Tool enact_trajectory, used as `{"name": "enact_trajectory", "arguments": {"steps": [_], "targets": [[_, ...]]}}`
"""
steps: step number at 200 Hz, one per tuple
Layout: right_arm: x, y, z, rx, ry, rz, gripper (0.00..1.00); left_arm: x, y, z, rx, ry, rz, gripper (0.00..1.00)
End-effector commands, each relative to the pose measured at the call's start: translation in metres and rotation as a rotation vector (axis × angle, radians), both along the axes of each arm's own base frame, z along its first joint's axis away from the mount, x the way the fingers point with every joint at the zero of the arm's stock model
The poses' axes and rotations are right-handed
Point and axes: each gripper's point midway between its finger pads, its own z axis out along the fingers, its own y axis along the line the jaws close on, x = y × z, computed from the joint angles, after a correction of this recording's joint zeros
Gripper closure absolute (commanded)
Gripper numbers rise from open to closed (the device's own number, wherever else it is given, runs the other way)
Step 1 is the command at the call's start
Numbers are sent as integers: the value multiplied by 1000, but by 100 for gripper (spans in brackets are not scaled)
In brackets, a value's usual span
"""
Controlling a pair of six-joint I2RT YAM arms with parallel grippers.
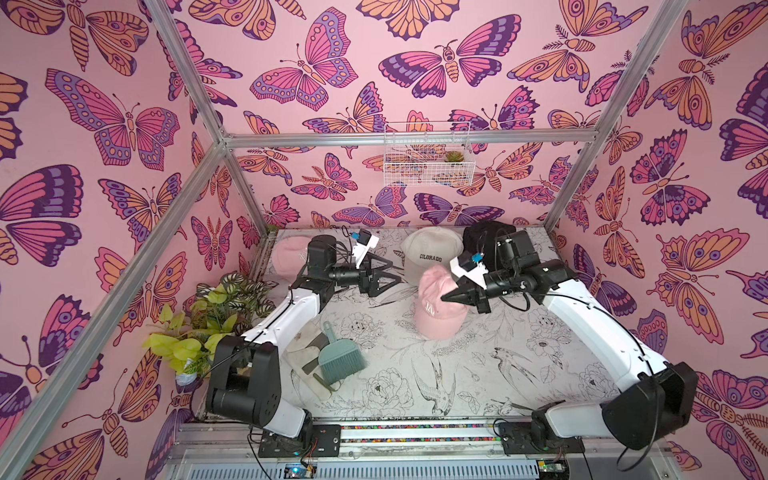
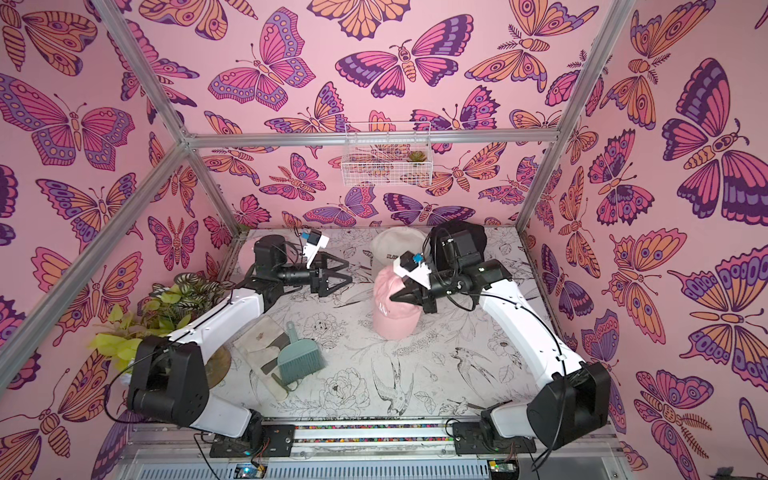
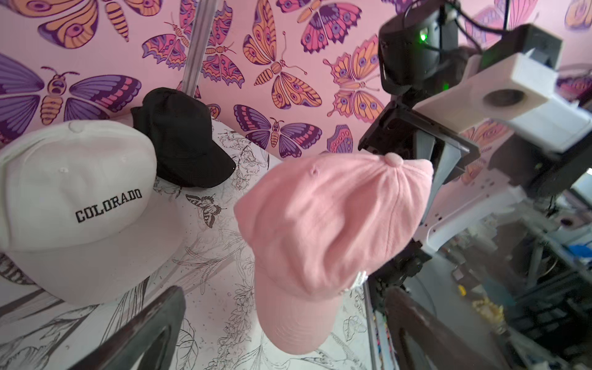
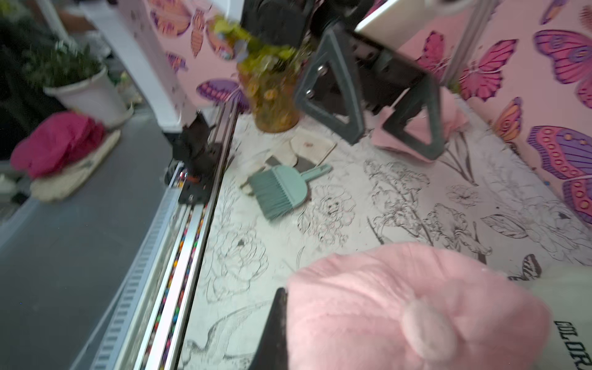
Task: Stack the baseball caps by color
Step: Place the baseball cap at the center of the board.
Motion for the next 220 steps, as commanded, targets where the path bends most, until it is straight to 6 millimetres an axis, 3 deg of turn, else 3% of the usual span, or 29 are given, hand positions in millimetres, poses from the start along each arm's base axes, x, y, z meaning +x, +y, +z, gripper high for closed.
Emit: {"name": "enact_trajectory", "arguments": {"steps": [1,28,65,90,133,156,177,220], "targets": [[-45,-17,-22,-176,-109,174,100,-39,-12,-4,49,-200,-121,0],[-56,-19,-23,-194,-139,219,98,-65,-19,-8,64,-165,-236,0],[-57,-18,-23,-207,-195,231,98,-92,-36,-31,135,-130,-343,0],[-66,-12,-24,-219,-194,289,98,-90,-46,-48,188,-168,-359,0],[-65,-6,-28,-227,-189,322,98,-86,-60,-46,146,-146,-415,2],[-63,-3,-28,-215,-186,326,98,-84,-64,-57,194,-162,-405,7],[-63,-1,-28,-207,-182,332,98,-84,-65,-58,190,-153,-411,17],[-56,1,-37,-215,-175,306,100,-82,-66,-54,181,-126,-407,62]]}}
